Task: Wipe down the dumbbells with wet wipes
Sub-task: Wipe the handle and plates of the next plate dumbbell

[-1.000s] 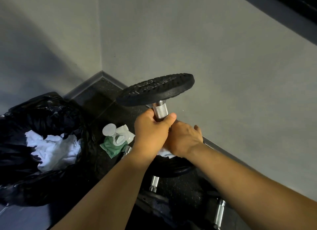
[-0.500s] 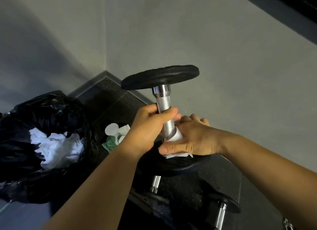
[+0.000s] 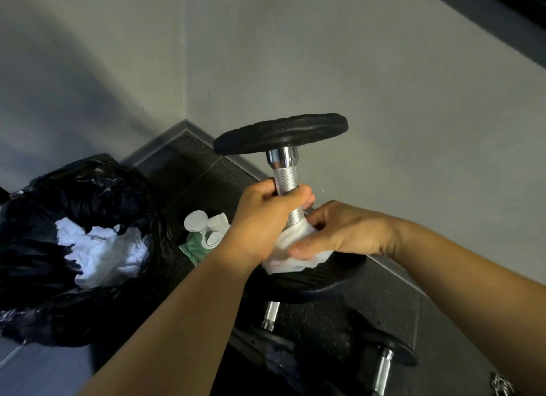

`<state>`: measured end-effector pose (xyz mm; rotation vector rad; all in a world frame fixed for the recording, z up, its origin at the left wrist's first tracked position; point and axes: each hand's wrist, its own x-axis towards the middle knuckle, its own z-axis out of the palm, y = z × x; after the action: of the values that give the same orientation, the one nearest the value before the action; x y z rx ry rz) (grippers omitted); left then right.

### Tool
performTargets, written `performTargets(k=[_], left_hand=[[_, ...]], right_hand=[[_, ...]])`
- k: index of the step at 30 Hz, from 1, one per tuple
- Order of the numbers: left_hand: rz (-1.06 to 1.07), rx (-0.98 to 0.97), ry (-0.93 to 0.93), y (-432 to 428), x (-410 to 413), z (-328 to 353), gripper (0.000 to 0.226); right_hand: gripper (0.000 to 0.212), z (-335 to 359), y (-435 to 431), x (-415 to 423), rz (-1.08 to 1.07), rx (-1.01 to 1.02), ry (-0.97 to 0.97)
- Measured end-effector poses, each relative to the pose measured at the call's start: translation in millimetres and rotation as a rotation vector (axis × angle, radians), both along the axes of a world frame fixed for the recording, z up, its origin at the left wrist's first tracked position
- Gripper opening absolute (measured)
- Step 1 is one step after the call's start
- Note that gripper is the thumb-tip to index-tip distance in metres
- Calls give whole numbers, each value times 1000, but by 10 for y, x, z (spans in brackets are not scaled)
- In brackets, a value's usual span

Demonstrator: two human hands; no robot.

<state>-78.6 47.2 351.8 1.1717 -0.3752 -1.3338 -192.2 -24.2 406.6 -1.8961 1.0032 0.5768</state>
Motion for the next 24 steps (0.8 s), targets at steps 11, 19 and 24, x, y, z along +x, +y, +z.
performTargets(k=[11, 19, 24], left_hand=[[52, 109, -253, 17, -47, 5, 8], [-148, -76, 69, 24, 141, 69, 18], [-14, 21, -193, 2, -36, 58, 11]], right_hand=[[36, -238, 235, 199, -130, -267, 96], [44, 2, -157, 71, 10, 308, -65], [31, -174, 79, 136, -172, -131, -29]])
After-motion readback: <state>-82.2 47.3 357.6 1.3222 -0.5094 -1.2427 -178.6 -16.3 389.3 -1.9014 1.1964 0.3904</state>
